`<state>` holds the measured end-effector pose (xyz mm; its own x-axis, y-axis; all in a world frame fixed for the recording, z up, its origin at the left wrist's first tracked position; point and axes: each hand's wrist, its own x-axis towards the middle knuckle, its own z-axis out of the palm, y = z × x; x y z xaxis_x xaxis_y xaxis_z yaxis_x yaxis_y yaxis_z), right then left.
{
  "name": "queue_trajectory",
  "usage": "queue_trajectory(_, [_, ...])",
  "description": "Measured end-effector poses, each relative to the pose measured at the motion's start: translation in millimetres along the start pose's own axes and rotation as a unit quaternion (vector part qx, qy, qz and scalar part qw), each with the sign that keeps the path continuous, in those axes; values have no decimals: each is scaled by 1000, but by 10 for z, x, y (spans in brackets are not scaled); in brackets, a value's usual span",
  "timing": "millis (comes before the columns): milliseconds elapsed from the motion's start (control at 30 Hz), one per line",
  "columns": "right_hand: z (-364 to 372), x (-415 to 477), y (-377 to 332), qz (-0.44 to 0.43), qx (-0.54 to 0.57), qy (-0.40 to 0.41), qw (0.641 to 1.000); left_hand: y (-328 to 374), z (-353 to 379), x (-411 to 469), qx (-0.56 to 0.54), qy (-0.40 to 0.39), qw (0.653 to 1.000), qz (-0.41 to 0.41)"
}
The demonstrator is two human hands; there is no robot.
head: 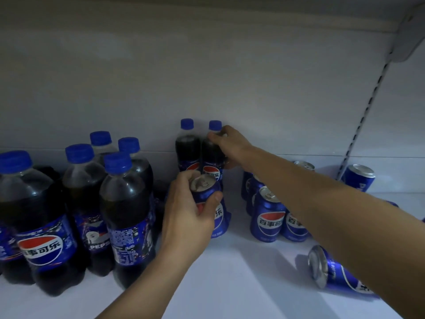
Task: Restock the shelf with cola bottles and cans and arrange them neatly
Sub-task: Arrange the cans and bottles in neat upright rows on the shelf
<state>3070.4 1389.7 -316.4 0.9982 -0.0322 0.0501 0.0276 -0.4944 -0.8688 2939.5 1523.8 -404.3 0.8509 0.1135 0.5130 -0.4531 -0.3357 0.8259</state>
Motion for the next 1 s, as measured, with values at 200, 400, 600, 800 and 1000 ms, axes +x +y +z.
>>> queue_trajectory(200, [-387, -412, -100, -131, -74, 21, 988, 198, 112, 179, -103, 43, 992, -59])
queue_trajectory(400, [-656, -789, 55, -172, -139, -214, 951, 351, 294, 465, -198, 60, 972, -113])
queue_trajectory(600, [-610, -509, 118, -218, -147, -69, 962, 313, 384, 575, -204, 81, 975, -46])
queue_trajectory(800, [-746, -187, 205, -140, -95, 37, 985, 4, 675, 598, 51, -229, 965, -120])
queue_trajectory(1000, [-697, -62, 180, -123, -92, 37, 987, -156, 907, 572, 364, -313, 877, -32])
